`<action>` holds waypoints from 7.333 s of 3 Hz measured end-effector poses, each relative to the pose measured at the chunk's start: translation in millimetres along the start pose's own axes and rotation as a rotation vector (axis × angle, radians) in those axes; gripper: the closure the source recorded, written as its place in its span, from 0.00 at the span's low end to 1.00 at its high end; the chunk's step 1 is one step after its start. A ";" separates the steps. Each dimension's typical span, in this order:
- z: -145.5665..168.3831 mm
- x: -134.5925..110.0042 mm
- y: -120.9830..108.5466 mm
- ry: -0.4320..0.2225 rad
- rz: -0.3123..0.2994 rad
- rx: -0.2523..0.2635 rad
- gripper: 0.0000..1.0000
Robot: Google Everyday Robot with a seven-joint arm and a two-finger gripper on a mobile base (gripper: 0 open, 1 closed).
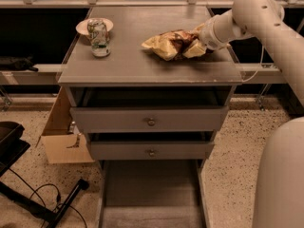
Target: Place brown chip bag into bottom drawer
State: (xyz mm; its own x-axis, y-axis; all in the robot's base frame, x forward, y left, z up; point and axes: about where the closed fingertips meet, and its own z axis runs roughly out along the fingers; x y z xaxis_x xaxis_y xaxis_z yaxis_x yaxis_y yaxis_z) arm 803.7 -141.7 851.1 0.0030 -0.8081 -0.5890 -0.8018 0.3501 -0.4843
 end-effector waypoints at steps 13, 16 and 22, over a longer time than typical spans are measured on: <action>-103.2 141.8 299.8 -0.083 0.478 -0.182 1.00; 41.8 256.3 472.1 0.094 0.500 -0.357 1.00; 221.4 329.2 539.1 0.205 0.520 -0.429 0.51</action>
Offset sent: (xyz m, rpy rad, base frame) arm -0.0080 -0.0433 0.1157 -0.0312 -0.1692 0.0015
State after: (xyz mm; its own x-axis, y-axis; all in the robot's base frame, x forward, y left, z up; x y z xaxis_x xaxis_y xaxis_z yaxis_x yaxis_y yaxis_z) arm 504.7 -114.1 252.9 -0.5239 -0.6742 -0.5206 -0.8334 0.5319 0.1499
